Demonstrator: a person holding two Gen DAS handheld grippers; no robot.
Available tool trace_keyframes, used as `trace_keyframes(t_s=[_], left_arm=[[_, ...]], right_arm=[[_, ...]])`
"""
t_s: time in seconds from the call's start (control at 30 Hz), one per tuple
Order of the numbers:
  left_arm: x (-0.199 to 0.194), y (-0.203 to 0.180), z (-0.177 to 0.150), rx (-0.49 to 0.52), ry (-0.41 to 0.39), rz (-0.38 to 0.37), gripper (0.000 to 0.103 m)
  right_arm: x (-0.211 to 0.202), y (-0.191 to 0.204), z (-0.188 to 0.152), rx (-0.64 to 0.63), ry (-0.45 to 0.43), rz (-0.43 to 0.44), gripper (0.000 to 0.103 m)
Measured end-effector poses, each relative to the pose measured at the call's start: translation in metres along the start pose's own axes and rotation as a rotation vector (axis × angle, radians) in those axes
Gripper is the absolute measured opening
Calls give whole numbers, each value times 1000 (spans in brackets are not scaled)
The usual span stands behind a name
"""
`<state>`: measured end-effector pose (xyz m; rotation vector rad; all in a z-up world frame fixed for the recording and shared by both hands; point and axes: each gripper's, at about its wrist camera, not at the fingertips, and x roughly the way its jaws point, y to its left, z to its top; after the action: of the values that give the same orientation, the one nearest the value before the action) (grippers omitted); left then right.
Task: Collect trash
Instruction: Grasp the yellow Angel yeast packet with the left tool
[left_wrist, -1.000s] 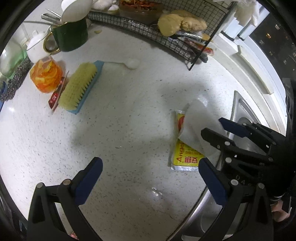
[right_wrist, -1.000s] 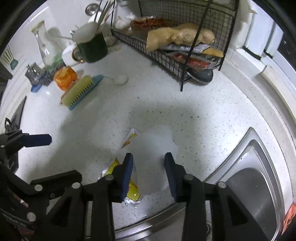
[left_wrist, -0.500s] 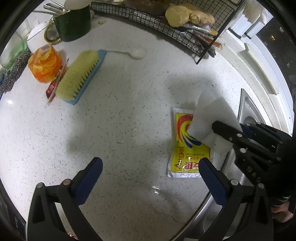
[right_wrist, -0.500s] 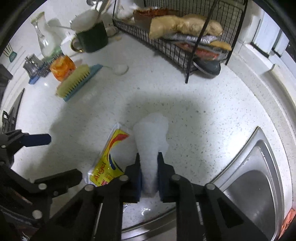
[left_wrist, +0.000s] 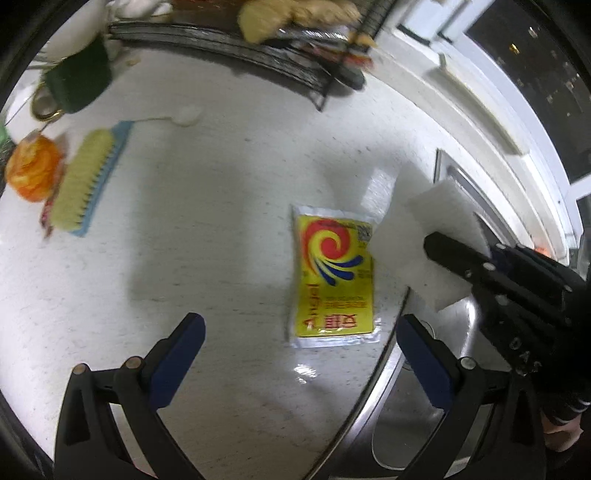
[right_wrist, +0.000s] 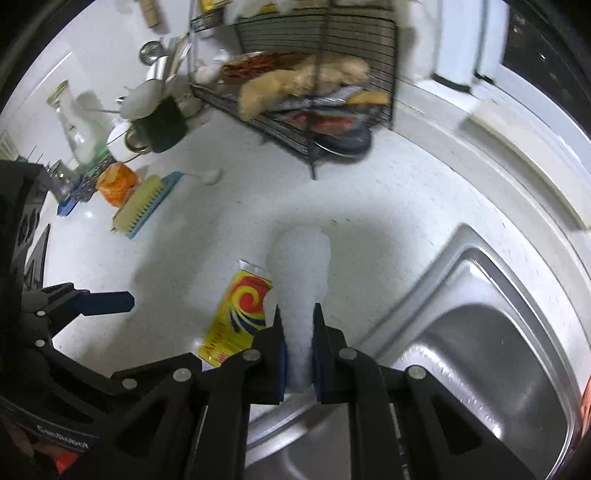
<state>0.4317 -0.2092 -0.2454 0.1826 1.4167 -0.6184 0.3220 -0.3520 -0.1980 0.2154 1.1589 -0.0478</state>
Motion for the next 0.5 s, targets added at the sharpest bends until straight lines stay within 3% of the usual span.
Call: trace_keyframes(t_s=[0.5], left_arm=[[46, -33, 21, 77, 55, 95, 103]], right_arm=[[6, -35, -16, 84, 32, -18, 10]])
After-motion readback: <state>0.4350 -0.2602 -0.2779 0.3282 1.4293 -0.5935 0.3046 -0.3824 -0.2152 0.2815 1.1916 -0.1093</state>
